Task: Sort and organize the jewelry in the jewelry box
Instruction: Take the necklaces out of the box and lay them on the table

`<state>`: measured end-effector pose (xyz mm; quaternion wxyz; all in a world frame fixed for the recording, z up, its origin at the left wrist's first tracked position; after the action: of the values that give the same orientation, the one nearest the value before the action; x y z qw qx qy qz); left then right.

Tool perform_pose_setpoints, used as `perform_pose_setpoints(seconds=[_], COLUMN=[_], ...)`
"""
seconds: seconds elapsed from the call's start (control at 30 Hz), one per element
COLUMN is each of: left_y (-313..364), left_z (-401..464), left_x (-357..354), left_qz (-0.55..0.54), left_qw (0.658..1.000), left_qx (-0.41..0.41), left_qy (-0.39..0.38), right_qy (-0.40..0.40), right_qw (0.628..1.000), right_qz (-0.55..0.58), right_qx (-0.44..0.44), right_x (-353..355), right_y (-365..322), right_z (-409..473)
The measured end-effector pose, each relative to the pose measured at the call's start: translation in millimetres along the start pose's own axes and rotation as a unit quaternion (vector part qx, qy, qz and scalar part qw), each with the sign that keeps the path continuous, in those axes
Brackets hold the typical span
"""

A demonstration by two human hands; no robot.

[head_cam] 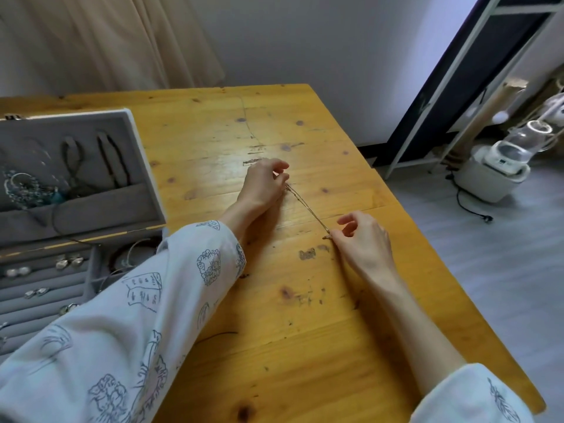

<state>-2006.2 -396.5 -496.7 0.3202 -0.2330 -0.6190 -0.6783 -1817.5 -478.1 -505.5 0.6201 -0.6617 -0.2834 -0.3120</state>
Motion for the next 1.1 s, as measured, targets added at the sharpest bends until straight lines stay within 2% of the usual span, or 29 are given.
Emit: perform_pose_setpoints(seconds=[0.23,0.43,0.53,0.63,0.83,0.93,1.1], left_y=[12.8,-3.4,-27.8,-58.9,-102.0,-114.7,-124.2], left_z=[-51.9,-119.3,-145.7,-164.3,-170.3,-161.3,-148.1], left_x=[47.0,121.5,165.7,212.3,277.4,281.8,269.4], left_qz=[-0.038,-0.052,-0.054,-0.072,-0.05,-0.062,-0.049], left_qw=[0.998,0.997,0.996,0.986,0.931,0.921,0.925], left_qx=[-0.055,-0.052,-0.025,0.028,0.128,0.187,0.21], left_qy=[-0.007,0.02,0.067,0.151,0.337,0.336,0.312], right_qy=[0.029,-0.006,-0.043,-0.098,-0.172,-0.178,-0.184], right_qw=[0.995,0.98,0.969,0.957,0.933,0.927,0.931], right_qz=[0.034,0.102,0.124,0.143,0.162,0.171,0.166], right_qx=[0.09,0.172,0.209,0.231,0.273,0.283,0.269], right_x=[-6.4,-41.8,-67.6,-93.8,-125.3,-136.4,-156.9], right_y=[-53.6,-127.0,-166.5,-203.7,-268.0,-292.0,-307.1], right_z=[-18.3,-58.6,-78.4,-91.6,-90.7,-85.5,-75.4])
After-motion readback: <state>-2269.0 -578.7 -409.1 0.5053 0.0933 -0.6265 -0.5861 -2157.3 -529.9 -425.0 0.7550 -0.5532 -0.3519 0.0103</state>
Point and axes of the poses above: each hand's wrist, its own z-axis towards the middle knuckle, its own x-axis out of the back of the hand, y = z × x, the point moved 7 cm from there along z, towards the middle knuckle, and after that the axes turned 1 degree about z, right-handed, at the moved point
